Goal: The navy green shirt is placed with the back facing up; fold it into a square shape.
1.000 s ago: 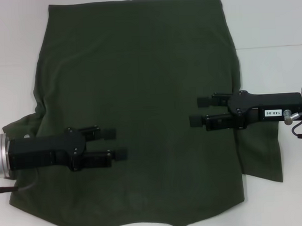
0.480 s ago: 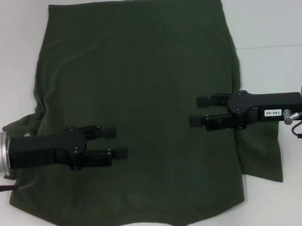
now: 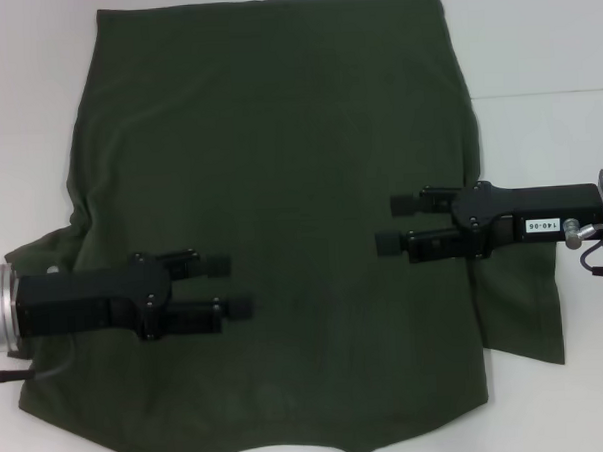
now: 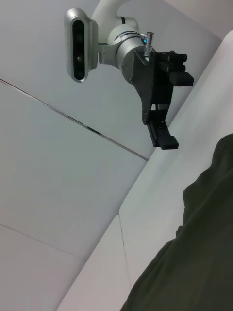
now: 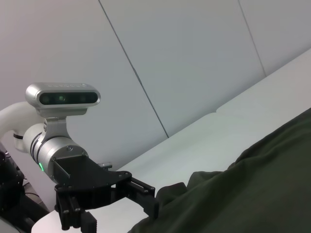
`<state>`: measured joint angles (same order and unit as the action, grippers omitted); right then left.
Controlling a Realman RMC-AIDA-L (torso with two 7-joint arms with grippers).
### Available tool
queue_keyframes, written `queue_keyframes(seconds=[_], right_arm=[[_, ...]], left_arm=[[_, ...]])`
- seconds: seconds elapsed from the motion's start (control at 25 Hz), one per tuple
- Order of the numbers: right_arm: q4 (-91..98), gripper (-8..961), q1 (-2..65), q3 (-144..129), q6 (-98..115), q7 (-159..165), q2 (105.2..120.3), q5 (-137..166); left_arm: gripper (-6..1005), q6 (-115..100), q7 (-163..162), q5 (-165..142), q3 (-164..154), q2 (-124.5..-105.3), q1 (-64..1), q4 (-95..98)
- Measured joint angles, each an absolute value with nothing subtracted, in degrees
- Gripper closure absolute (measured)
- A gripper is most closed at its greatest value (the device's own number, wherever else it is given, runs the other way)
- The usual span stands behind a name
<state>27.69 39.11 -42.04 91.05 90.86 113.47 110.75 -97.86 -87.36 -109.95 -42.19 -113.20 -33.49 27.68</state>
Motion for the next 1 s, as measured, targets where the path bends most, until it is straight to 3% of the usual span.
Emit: queue_keyframes(seconds=[1.0], right_arm=[[27.43,9,39.09,-42.10,91.58,90.88,113.46,110.74]], left_arm=[[124,-97.79,-87.36,-110.83,-42.18,-113.20,-33.64,27.68]])
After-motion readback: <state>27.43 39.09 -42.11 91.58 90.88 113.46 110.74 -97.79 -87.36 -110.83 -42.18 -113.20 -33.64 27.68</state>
